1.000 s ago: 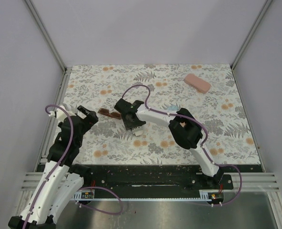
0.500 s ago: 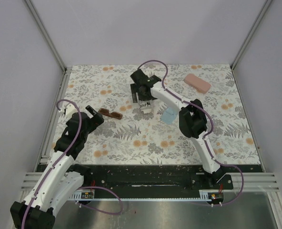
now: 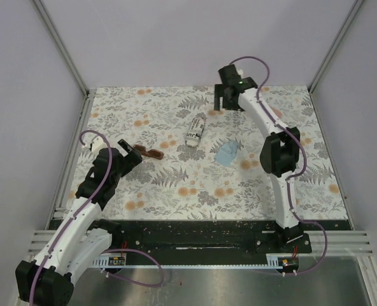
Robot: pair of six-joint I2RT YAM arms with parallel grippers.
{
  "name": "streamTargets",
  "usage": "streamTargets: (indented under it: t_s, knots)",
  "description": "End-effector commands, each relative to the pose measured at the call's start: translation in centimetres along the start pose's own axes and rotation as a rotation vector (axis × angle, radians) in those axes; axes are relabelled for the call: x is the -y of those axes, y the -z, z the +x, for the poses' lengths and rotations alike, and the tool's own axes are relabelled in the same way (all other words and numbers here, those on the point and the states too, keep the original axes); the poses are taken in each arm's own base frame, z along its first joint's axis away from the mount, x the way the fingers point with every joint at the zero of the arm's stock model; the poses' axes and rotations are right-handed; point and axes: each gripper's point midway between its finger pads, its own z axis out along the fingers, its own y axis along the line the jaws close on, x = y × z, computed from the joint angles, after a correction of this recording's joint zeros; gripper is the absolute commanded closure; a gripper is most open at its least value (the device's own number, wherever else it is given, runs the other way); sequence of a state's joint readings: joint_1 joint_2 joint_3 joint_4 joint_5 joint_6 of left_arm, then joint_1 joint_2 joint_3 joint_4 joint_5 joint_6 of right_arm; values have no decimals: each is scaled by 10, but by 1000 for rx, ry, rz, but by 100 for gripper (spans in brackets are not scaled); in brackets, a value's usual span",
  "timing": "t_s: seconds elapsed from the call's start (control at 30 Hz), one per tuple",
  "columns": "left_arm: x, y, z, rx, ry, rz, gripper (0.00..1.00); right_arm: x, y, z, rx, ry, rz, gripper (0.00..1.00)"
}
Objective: Organize the sunglasses
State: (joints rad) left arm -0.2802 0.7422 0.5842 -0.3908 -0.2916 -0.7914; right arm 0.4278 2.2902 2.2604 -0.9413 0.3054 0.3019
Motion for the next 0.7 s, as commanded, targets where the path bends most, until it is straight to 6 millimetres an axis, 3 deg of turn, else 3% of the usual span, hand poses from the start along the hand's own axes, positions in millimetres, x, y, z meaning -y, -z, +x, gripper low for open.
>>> streamTargets:
  t_s: [0.0, 0.13, 0.2, 0.27, 0.3, 0.43, 0.67]
  knots:
    - [18, -8, 3, -20, 31, 76, 1, 99, 35, -51, 97, -129, 103, 1]
    - [26, -13, 10, -60, 34, 100, 1, 163, 31, -65, 109, -274, 126, 1]
    - [30, -14, 13, -80, 31, 115, 1, 188, 24, -72, 120, -334, 118, 1]
    - [32, -15, 15, -95, 26, 124, 1, 200, 15, -80, 125, -385, 85, 1]
    - [33, -17, 16, -99, 25, 126, 1, 219, 8, -85, 132, -422, 76, 1]
    - [37, -18, 16, -110, 16, 136, 1, 230, -15, -113, 191, -460, -21, 1]
    - [34, -22, 14, -92, 13, 117, 1, 218, -68, -137, 271, -518, -198, 0]
